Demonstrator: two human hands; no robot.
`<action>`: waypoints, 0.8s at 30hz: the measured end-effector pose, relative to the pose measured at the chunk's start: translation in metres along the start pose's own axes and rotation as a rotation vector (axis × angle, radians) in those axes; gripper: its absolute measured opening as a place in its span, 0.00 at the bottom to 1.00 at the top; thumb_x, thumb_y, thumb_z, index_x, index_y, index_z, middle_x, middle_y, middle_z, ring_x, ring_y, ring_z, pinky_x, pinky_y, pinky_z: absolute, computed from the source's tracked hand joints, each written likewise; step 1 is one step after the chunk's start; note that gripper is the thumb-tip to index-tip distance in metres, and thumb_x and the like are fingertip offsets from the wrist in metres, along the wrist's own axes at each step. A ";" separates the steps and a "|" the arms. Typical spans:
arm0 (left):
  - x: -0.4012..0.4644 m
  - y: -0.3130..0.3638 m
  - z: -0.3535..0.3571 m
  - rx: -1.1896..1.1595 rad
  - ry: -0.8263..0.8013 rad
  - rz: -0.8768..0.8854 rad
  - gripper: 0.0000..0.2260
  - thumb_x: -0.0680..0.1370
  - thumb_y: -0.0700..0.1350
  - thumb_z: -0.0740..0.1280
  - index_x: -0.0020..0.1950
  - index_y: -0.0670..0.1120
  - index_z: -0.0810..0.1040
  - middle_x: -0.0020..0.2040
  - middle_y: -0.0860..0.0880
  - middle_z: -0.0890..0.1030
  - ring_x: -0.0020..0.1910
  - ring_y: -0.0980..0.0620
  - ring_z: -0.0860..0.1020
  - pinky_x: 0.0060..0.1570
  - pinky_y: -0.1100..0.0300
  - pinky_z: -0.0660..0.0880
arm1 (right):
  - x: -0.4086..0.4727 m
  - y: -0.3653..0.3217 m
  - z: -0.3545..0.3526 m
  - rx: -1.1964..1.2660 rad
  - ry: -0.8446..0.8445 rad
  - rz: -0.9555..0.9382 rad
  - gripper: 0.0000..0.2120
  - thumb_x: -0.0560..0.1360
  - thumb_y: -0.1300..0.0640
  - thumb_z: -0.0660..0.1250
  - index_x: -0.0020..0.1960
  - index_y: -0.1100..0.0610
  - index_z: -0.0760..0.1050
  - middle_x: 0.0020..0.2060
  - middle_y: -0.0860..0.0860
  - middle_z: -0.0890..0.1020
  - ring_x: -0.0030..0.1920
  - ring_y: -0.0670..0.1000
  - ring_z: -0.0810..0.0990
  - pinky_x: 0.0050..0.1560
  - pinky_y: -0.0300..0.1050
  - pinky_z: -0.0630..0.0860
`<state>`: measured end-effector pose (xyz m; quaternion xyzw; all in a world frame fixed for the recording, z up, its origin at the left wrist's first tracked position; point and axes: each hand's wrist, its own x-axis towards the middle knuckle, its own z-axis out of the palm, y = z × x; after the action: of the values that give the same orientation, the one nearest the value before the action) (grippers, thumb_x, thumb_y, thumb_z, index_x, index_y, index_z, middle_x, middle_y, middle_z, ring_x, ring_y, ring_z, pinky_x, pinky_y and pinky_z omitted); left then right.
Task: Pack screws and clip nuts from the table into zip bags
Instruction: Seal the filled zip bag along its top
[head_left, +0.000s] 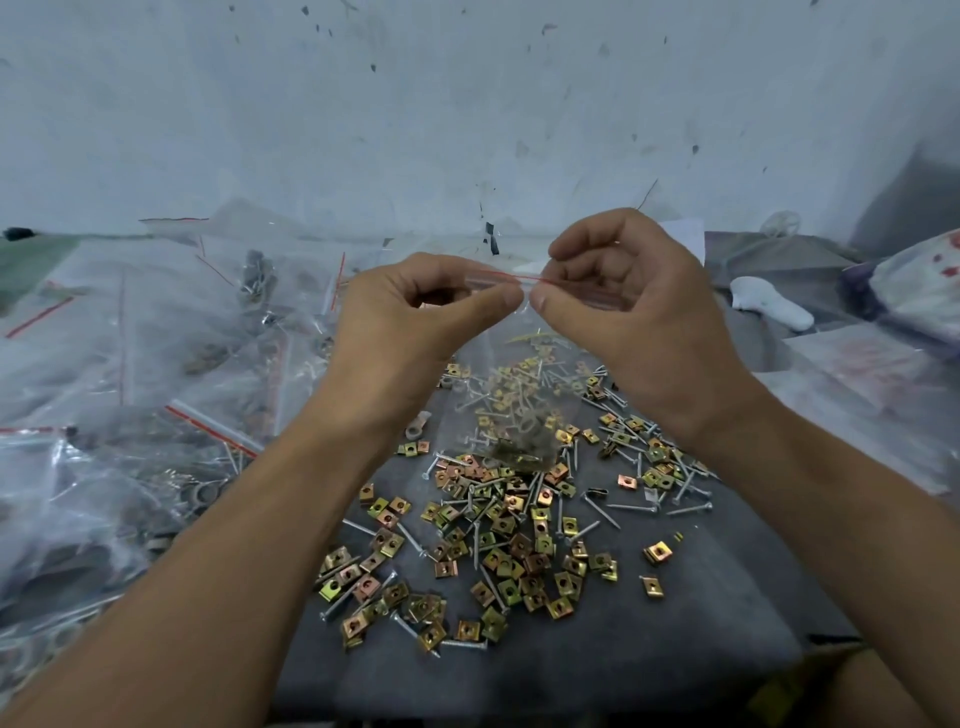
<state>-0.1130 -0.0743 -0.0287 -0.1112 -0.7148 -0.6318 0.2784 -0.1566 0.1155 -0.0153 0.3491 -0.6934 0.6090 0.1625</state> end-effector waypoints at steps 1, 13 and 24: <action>0.000 0.000 0.000 0.002 -0.008 -0.001 0.04 0.74 0.45 0.80 0.47 0.54 0.90 0.47 0.38 0.86 0.45 0.46 0.82 0.47 0.44 0.80 | 0.000 0.000 0.000 0.004 -0.002 0.003 0.13 0.75 0.64 0.76 0.57 0.61 0.77 0.45 0.52 0.86 0.47 0.48 0.86 0.53 0.40 0.81; 0.002 -0.002 -0.002 -0.140 0.082 -0.103 0.05 0.75 0.43 0.78 0.41 0.53 0.88 0.39 0.56 0.85 0.41 0.58 0.79 0.44 0.58 0.71 | -0.001 0.003 -0.004 0.101 0.026 0.051 0.15 0.75 0.66 0.76 0.59 0.60 0.77 0.46 0.55 0.86 0.47 0.51 0.83 0.52 0.53 0.83; 0.001 -0.007 -0.001 -0.114 0.047 -0.094 0.06 0.70 0.49 0.81 0.44 0.51 0.91 0.35 0.51 0.84 0.33 0.55 0.77 0.34 0.63 0.74 | 0.002 0.007 -0.004 0.299 0.102 0.161 0.16 0.70 0.64 0.80 0.56 0.59 0.82 0.44 0.56 0.88 0.44 0.53 0.87 0.47 0.41 0.81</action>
<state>-0.1173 -0.0769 -0.0344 -0.0784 -0.6754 -0.6863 0.2583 -0.1633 0.1188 -0.0183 0.2813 -0.6116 0.7334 0.0945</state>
